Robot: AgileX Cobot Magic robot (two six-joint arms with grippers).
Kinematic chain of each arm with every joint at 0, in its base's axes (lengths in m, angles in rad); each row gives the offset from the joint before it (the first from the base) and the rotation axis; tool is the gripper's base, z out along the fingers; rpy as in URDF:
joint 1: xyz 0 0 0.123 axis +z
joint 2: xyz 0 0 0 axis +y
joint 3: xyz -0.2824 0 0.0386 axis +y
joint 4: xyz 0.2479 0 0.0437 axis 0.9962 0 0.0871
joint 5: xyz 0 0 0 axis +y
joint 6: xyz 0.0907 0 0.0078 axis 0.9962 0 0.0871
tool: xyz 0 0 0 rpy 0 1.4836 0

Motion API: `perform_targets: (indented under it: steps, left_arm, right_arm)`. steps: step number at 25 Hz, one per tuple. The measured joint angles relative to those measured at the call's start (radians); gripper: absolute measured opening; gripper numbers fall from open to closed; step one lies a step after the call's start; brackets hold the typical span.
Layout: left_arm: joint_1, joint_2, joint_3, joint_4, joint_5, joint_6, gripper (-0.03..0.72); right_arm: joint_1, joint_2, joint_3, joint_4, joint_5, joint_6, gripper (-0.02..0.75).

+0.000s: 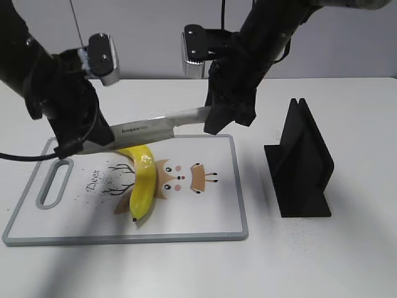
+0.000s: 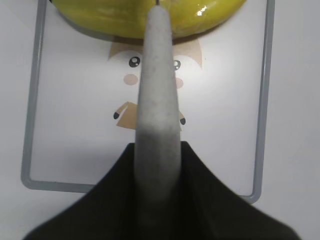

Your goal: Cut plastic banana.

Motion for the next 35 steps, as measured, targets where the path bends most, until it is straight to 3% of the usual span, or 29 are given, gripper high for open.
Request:
perform_targets:
  steps: [5,10,17,35]
  left_arm:
    - [-0.006,0.134,0.054,-0.033,-0.165,0.009,0.016]
    - [-0.008,0.185,0.045,-0.051,-0.179,0.014,0.016]
    - [-0.008,0.169,0.046,-0.052,-0.175,0.014,0.017]
    - [-0.010,-0.212,0.060,-0.042,0.015,0.011,0.016]
  right_arm:
    - [0.004,0.119,0.000,-0.054,-0.066,-0.001,0.160]
    - [0.004,0.189,-0.010,-0.115,-0.062,0.036,0.166]
    - [0.006,0.169,-0.010,-0.117,-0.059,0.047,0.166]
    - [0.013,-0.124,-0.006,-0.053,0.099,0.065,0.164]
